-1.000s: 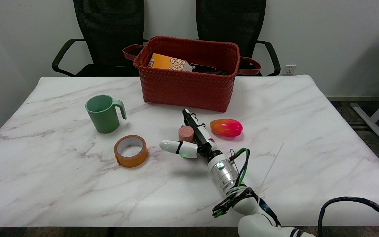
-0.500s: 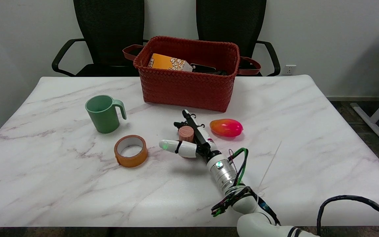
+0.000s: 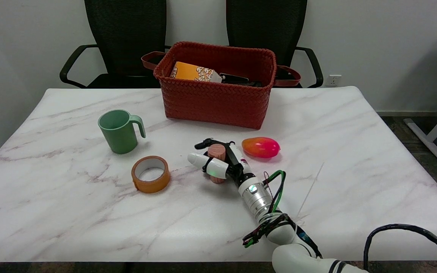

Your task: Pick up the wooden cylinder.

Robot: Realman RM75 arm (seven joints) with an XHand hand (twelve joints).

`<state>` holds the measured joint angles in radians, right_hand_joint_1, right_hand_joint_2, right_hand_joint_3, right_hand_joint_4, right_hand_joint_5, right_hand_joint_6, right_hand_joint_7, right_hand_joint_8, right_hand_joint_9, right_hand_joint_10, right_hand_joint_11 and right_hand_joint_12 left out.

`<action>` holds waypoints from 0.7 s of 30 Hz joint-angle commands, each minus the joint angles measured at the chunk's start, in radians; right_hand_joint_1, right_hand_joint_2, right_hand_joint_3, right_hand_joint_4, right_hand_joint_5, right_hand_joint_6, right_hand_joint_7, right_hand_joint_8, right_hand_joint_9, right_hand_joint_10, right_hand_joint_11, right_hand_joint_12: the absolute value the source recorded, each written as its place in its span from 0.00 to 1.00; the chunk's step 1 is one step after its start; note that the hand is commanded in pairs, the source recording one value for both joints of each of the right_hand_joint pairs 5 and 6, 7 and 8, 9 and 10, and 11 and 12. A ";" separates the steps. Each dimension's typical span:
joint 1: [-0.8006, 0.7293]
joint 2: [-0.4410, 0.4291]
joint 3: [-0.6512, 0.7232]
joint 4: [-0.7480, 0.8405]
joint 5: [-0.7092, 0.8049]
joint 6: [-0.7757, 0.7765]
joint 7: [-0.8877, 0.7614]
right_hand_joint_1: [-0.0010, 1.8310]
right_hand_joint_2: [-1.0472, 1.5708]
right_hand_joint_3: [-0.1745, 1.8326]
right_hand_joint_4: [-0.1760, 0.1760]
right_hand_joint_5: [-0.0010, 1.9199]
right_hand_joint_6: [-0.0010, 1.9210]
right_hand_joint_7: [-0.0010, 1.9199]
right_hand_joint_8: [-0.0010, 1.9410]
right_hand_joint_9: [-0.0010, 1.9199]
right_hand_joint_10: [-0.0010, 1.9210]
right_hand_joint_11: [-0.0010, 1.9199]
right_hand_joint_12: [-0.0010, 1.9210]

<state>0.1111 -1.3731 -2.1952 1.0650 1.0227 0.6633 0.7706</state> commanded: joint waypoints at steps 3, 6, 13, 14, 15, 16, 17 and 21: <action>0.007 -0.005 0.009 -0.002 0.015 0.008 0.039 0.45 0.74 0.00 0.50 0.48 0.48 0.76 0.75 0.71 0.71 0.83 0.83; 0.007 -0.005 0.013 0.004 0.015 0.034 0.039 0.46 0.74 0.00 0.50 0.55 0.55 0.79 0.78 0.74 0.74 0.83 0.83; 0.007 0.001 0.020 0.042 0.015 0.123 0.039 0.45 0.76 0.00 0.50 0.74 0.74 0.90 0.89 0.86 0.86 0.87 0.87; 0.007 0.005 0.023 0.053 0.015 0.125 0.039 0.46 0.76 0.00 0.50 0.76 0.76 0.92 0.91 0.88 0.88 0.88 0.88; 0.007 0.008 0.026 0.060 0.015 0.125 0.039 0.46 0.76 0.00 0.50 0.77 0.77 0.93 0.92 0.89 0.89 0.89 0.89; 0.007 0.011 0.028 0.067 0.015 0.125 0.038 0.46 0.76 0.00 0.50 0.78 0.78 0.94 0.93 0.90 0.90 0.90 0.90; 0.007 0.015 0.030 0.073 0.015 0.126 0.037 0.47 0.75 0.00 0.50 0.80 0.80 0.94 0.93 0.91 0.91 0.90 0.90; 0.008 0.028 0.041 0.097 0.012 0.135 0.035 0.46 0.75 0.00 0.50 0.82 0.82 0.95 0.94 0.92 0.92 0.92 0.92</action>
<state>0.1148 -1.3721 -2.1816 1.0892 1.0348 0.7277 0.8019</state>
